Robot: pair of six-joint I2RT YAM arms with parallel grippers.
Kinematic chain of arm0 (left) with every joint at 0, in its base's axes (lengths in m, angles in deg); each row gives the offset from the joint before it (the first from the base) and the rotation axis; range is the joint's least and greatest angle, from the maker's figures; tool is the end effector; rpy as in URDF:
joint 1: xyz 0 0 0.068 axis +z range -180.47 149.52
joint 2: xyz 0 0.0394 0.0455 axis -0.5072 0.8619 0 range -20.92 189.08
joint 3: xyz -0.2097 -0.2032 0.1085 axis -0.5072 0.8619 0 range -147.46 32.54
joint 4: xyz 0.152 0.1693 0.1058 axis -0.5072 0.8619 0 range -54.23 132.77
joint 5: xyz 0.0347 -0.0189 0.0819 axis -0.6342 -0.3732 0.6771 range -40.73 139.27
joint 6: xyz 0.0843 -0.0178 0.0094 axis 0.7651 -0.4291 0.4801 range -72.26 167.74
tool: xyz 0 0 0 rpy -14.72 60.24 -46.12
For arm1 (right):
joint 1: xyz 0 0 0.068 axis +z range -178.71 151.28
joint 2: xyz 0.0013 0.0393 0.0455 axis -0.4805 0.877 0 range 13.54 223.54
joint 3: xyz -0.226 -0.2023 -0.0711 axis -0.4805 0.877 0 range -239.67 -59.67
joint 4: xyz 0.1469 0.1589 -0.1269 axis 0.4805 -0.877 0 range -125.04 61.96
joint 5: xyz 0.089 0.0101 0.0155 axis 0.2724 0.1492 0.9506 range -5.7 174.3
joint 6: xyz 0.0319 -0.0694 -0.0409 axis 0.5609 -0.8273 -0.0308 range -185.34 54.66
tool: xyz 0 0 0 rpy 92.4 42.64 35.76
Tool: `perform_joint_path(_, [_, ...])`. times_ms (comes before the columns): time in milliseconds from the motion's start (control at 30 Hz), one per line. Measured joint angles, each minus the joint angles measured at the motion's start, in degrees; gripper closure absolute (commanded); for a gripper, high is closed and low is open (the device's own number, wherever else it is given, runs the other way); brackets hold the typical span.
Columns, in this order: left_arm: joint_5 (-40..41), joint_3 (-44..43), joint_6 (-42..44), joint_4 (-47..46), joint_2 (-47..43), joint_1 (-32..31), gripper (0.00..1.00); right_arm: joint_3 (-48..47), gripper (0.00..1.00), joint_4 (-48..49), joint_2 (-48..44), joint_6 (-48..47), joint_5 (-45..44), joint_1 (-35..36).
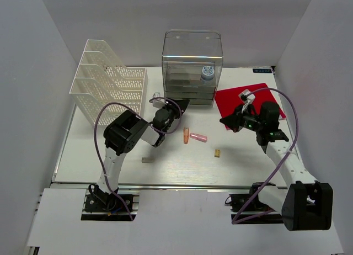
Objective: Organize the desk
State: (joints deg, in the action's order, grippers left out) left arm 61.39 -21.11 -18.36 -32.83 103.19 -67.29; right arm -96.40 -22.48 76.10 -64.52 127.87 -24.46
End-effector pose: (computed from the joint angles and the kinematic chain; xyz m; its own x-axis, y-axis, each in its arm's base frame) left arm 0.3891 -0.2710 0.1600 -0.3927 -0.8226 -0.4112 0.1454 0.3859 -0.9110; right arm 0.2334 0.0702 0.2904 -0.3555 -0.0159 -0.9345 -0.6935 0.6749 0.2523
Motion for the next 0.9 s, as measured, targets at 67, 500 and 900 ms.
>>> perform_joint_path(67, [0.87,-1.18,-0.17,-1.55,1.31,0.0,0.5,0.52,1.0,0.68,-1.31,0.09,0.11,-0.13])
perform_joint_path(500, [3.54,-6.71,-1.4,-3.8,5.4,0.39,0.49,3.98,1.0,2.86,-6.62,-2.38,-2.25,-0.11])
perform_joint_path(900, [5.11,-9.94,-3.41,-2.93,6.36,0.39,0.59,4.7,1.0,3.43,-7.13,-3.61,-3.34,-0.11])
